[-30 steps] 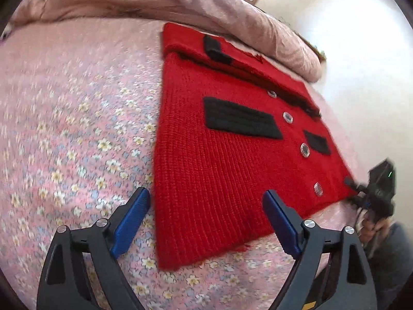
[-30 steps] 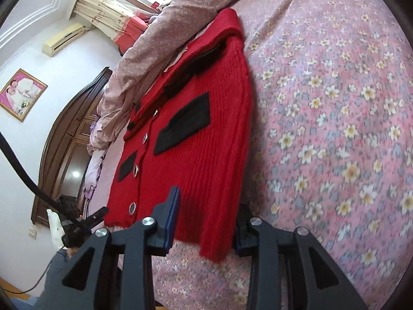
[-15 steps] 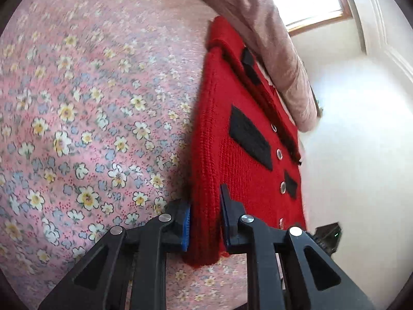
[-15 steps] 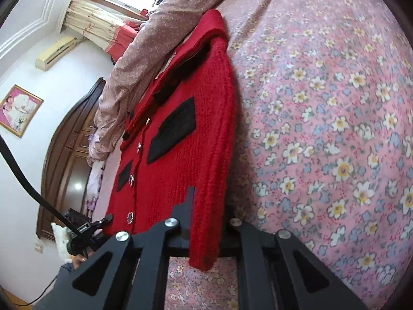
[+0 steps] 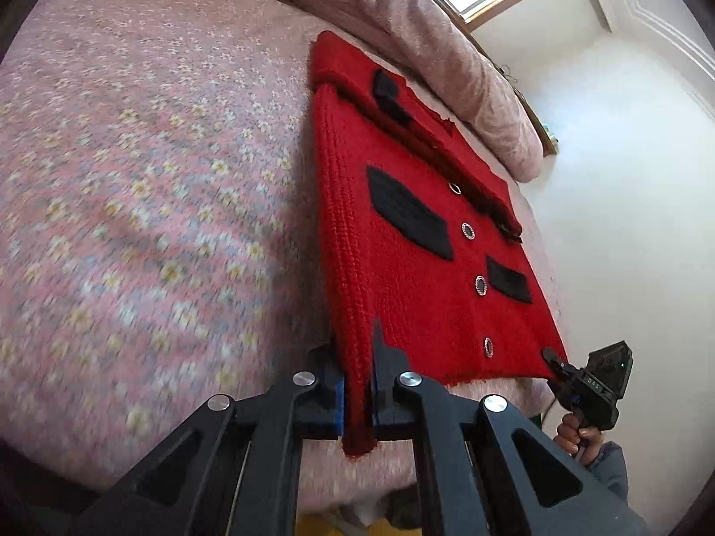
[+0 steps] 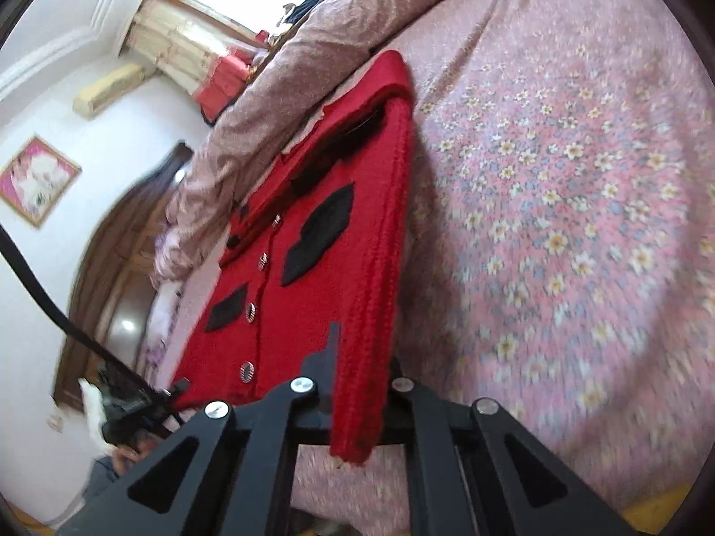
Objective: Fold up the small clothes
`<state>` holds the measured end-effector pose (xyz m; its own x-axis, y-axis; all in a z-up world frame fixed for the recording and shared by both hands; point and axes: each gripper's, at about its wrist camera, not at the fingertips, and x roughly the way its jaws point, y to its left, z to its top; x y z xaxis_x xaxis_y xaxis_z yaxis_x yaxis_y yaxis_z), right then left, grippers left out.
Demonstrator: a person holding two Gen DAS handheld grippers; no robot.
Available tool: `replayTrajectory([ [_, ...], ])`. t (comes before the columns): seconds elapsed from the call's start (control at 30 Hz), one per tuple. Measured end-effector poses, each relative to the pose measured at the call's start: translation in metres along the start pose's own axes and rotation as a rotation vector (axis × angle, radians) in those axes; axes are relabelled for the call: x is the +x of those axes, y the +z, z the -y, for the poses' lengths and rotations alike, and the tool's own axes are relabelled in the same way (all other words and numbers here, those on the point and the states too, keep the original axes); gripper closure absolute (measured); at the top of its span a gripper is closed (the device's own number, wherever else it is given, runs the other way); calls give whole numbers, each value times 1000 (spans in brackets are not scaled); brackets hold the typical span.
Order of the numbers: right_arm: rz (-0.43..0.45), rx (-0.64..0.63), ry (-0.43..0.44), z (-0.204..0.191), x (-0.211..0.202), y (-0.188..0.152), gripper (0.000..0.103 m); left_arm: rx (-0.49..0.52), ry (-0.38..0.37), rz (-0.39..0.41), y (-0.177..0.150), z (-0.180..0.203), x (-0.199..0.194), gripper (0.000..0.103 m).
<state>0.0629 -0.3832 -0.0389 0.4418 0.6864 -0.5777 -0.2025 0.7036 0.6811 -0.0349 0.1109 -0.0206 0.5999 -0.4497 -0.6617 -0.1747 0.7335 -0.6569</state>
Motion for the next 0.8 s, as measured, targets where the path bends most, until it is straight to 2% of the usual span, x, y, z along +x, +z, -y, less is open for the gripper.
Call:
replayTrajectory([
  [0.1, -20, -22, -23, -8, -11, -14, 98, 5, -6, -20, -13, -5, -17, 103],
  [0.3, 7, -58, -57, -22, -44, -34, 98, 19, -28, -17, -26, -4, -33, 102],
  [0.47, 12, -147, -170, -32, -31, -14, 97, 74, 3, -10, -12, 8, -28, 102],
  [0.6, 23, -254, -278, -48, -12, 15, 97, 134, 36, 17, 7, 25, -16, 102],
  [0.8, 27, -436, -389, -66, 26, 68, 97, 164, 70, 48, 68, 41, 19, 102],
])
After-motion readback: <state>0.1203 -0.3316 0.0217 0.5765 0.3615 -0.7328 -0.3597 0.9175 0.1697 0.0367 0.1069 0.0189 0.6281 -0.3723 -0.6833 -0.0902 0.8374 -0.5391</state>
